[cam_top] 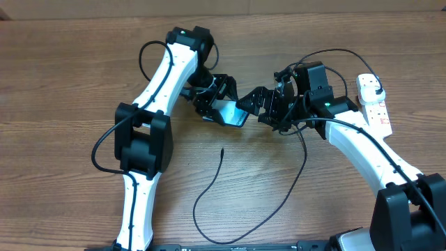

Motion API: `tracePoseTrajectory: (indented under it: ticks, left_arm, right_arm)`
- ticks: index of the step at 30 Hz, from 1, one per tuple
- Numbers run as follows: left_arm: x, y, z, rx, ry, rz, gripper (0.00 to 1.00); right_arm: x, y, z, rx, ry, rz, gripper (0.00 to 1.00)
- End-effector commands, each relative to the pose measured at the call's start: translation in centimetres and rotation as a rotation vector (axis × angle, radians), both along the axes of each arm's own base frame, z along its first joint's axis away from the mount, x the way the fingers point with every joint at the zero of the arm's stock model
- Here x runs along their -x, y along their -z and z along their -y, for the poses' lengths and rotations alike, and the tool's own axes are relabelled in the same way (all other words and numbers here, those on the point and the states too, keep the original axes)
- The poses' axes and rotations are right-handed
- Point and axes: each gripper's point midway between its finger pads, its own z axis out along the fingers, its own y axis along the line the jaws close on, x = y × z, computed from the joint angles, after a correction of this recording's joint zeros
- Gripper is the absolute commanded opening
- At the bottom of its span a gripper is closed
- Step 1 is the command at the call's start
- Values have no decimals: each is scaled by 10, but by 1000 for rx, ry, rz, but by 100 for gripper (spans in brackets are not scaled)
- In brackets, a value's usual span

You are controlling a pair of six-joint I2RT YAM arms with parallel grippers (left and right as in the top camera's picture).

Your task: Plug charger to phone and switch on socket

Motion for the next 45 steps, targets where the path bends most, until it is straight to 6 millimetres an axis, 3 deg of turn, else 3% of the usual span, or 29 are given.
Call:
tracePoseTrajectory:
  ticks: [1,15,22,25,39,45]
  left_arm:
    - [-3,-11,22,64,-15,8,4]
    - [-2,-21,44,146,-50,-24,4]
    - [-1,-21,46,143,-45,-24,4]
    - [1,-20,48,138,-38,-22,4]
    - [12,-21,63,138,-19,-39,4]
    - [12,-22,65,146,-18,-36,4]
  right_arm:
    - [-8,1,4,22,82,-42,100]
    - [-8,13,9,99,140,-67,100]
    - [-4,13,3,96,124,-68,68]
    - [-4,13,2,97,121,-67,59]
    - [-10,24,17,202,183,-47,47]
    - [-7,27,14,228,181,-43,44]
